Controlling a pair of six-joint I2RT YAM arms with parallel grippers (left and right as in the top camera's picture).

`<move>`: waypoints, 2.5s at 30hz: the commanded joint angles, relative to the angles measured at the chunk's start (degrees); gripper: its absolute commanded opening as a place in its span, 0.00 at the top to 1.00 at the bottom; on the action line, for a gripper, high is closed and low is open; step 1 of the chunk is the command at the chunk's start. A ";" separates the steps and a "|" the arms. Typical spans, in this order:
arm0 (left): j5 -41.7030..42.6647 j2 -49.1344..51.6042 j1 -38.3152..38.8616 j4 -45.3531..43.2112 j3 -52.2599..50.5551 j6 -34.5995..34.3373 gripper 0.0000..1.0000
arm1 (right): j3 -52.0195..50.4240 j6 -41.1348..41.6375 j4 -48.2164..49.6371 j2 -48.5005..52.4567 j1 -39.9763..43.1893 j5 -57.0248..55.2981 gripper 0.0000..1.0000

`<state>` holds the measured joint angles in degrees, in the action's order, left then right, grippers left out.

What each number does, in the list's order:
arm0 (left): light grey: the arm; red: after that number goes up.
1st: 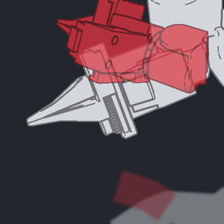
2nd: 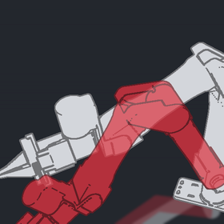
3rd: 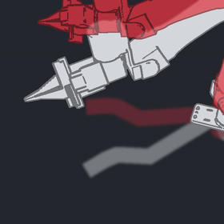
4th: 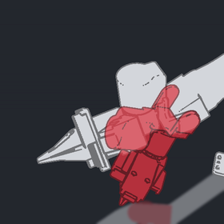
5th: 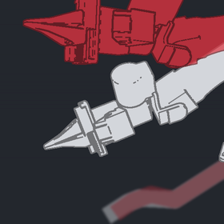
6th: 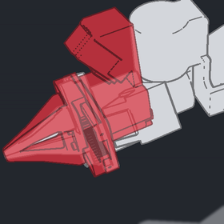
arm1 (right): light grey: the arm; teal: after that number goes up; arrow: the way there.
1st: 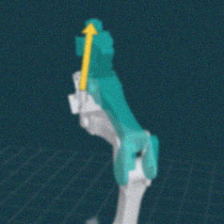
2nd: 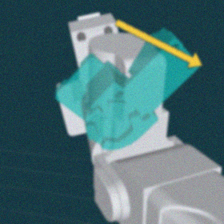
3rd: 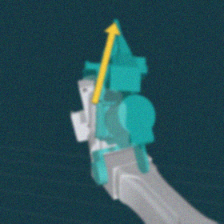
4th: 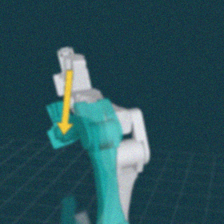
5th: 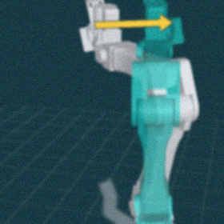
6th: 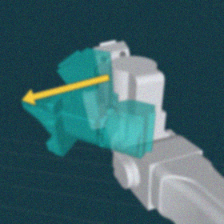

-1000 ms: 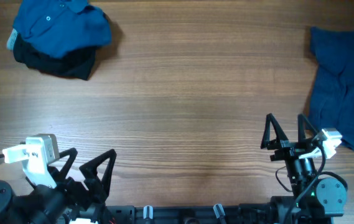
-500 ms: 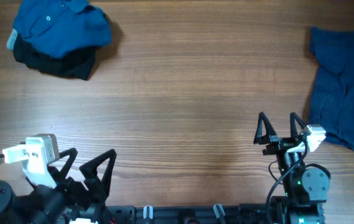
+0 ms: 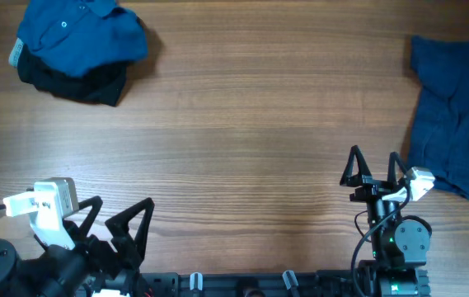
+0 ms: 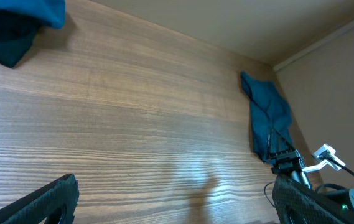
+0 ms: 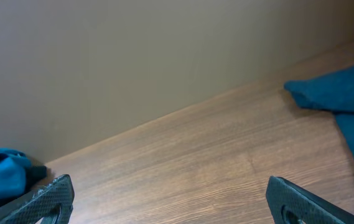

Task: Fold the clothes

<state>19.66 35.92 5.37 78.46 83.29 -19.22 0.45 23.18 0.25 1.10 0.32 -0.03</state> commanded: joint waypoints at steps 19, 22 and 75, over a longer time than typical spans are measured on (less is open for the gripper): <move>0.90 -0.09 0.42 -0.15 -0.26 -0.55 0.00 | -0.15 -12.55 0.13 -0.79 -0.24 5.62 0.00; 0.90 -0.09 0.42 -0.15 -0.26 -0.55 0.00 | -0.15 -12.52 0.13 -0.68 -0.24 5.64 0.00; -2.10 -34.56 -0.48 -71.95 -74.20 3.89 0.00 | -0.15 -12.55 0.13 -0.68 -0.24 5.64 0.00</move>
<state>19.49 4.47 5.58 8.64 13.32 -18.04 0.45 11.62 0.08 1.10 0.32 4.73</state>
